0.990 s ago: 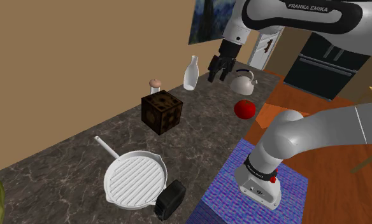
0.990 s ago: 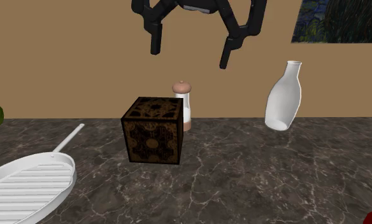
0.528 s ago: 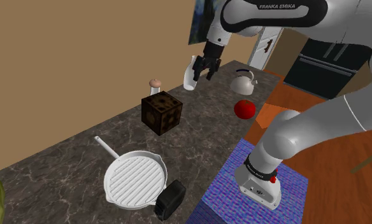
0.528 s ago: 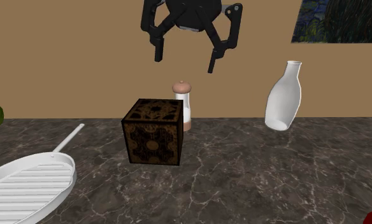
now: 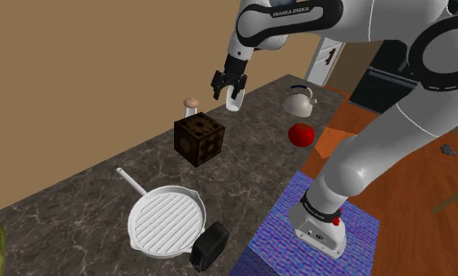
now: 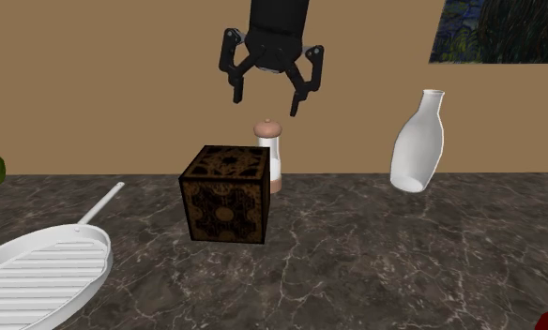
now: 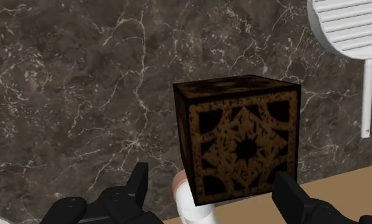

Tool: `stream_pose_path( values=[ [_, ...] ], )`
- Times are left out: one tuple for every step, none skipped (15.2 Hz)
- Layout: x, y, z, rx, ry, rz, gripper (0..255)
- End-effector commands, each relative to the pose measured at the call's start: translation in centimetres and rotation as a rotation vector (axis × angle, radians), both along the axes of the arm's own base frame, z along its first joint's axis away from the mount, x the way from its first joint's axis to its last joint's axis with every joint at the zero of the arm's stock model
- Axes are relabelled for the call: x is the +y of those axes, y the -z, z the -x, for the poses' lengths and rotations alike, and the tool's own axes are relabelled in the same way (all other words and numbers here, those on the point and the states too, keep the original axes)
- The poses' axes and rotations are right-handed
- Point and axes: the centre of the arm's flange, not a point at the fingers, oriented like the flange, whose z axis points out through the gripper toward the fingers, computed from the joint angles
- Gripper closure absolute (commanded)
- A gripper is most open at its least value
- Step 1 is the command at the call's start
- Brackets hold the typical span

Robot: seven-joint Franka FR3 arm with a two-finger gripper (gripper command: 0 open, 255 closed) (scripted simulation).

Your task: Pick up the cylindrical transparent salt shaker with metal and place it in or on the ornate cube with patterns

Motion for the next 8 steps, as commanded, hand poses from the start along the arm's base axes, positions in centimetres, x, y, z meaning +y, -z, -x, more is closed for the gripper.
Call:
stream_pose_path(
  values=[
    [0.1, 1.0, -2.3, -0.001, 0.015, 0.0, 0],
    [0.2, 1.5, -3.5, -0.002, 0.022, 0.001, 0],
    [0.3, 1.9, -4.7, -0.002, 0.029, 0.001, 0],
    [0.4, 2.4, -5.9, -0.002, 0.036, 0.001, 0],
    [0.5, 2.9, -7.1, -0.002, 0.043, 0.002, 0],
    [0.5, 3.3, -8.4, -0.003, 0.051, 0.002, 0],
    [0.6, 3.8, -9.6, -0.003, 0.058, 0.002, 0],
    [0.7, 4.3, -10.8, -0.003, 0.065, 0.002, 0]
  ],
)
